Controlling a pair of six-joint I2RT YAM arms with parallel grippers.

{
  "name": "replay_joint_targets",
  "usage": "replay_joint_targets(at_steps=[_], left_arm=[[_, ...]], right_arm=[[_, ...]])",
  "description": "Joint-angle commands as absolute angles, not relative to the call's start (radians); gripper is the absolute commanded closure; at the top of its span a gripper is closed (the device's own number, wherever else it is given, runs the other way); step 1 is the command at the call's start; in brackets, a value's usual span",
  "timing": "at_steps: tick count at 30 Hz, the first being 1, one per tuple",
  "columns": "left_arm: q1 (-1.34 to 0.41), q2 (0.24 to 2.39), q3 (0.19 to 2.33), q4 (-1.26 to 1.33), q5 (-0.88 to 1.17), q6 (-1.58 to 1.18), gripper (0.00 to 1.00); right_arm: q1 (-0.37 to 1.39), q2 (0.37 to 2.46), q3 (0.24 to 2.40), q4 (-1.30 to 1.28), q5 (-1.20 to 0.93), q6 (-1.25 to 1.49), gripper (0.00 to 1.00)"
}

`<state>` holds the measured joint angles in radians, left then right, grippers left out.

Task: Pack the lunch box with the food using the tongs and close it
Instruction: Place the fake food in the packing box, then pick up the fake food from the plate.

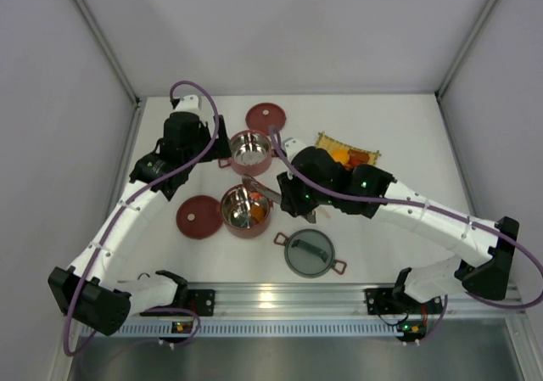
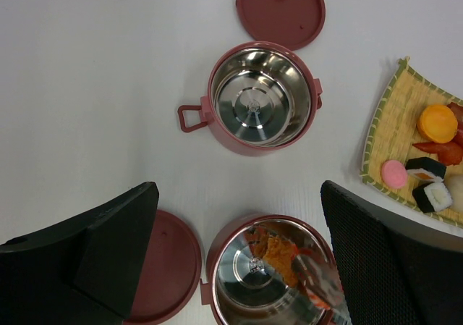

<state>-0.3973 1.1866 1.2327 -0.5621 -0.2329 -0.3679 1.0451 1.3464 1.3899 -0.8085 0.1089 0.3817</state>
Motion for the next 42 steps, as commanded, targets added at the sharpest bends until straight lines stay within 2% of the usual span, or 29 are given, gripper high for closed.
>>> replay_joint_targets(at_steps=[1, 19, 28, 34, 42], left_arm=[[-0.4, 1.166, 1.223, -0.551, -0.235, -0.376, 0.01], [-0.4, 1.166, 1.221, -0.552, -0.242, -0.37, 0.01], [-0.399, 1.164, 1.221, -0.551, -0.242, -0.371, 0.01], [-0.4, 1.163, 1.221, -0.552, -0.239, -0.371, 0.01], [-0.4, 1.158, 1.223, -0.551, -0.233, -0.373, 0.01]], right_arm=[[1.11, 1.328, 1.42, -0.799, 0.118, 0.431, 0.83], [1.166, 1.359, 1.404, -0.793, 0.138, 0.445, 0.63], [1.163, 1.335, 1.434, -0.833, 0.225, 0.44, 0.62], [1.088, 1.269, 1.424, -0.87, 0.267, 0.439, 0.62], [0.845, 1.164, 1.332, -0.92, 0.354, 0.41, 0.62]])
